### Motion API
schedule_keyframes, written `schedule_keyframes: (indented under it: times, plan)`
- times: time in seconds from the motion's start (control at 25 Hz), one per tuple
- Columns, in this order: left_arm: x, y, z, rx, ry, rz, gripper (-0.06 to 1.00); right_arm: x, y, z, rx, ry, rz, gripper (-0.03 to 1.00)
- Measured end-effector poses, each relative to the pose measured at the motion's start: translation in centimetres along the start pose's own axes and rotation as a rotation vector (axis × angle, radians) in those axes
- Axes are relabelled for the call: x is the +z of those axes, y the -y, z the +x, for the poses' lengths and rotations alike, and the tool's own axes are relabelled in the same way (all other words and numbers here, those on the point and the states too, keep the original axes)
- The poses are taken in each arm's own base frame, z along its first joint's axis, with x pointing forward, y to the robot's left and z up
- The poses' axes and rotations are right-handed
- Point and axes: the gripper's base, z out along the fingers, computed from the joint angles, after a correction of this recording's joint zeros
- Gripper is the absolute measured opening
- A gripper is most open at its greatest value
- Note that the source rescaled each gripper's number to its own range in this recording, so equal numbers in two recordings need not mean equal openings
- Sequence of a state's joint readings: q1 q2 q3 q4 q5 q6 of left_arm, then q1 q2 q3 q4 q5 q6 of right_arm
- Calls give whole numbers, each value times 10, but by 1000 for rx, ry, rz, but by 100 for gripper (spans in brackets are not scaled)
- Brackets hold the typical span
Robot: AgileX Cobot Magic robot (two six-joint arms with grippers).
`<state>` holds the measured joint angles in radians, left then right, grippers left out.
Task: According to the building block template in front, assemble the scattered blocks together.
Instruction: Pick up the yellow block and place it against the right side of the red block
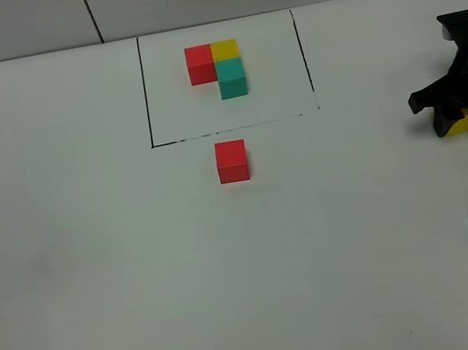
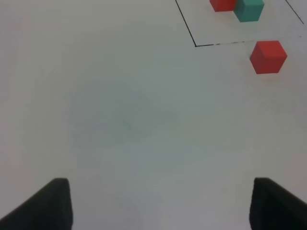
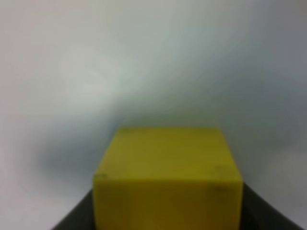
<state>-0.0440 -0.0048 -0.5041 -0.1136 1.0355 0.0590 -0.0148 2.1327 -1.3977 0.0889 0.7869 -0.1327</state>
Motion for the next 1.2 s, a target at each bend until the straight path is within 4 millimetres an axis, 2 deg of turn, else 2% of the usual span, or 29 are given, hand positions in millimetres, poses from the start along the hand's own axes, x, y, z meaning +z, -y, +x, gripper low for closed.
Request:
schedule_keyframes:
  times: [0.12, 0.2, 0.48, 0.68, 0.76, 1.0, 1.2]
  plan:
    - [0, 0, 0, 0, 0, 0, 80, -3, -7, 3, -72, -31, 3, 1]
    - [0, 0, 0, 0, 0, 0, 80, -6, -19, 7, -191, -78, -5, 1]
    - [0, 0, 0, 0, 0, 0, 80, -10, -89, 25, -762, -238, 2, 1]
    - [0, 0, 0, 0, 0, 0, 80, -9, -148, 38, -1157, -241, 41, 1]
    - [0, 0, 0, 0, 0, 0, 80, -12, -165, 37, -1267, -203, 69, 1]
    - [0, 0, 0, 0, 0, 0, 80, -25, -187, 16, -1401, -70, 19, 1]
    - [0, 0, 0, 0, 0, 0, 80, -21, -203, 4, -1445, 2, -80, 1]
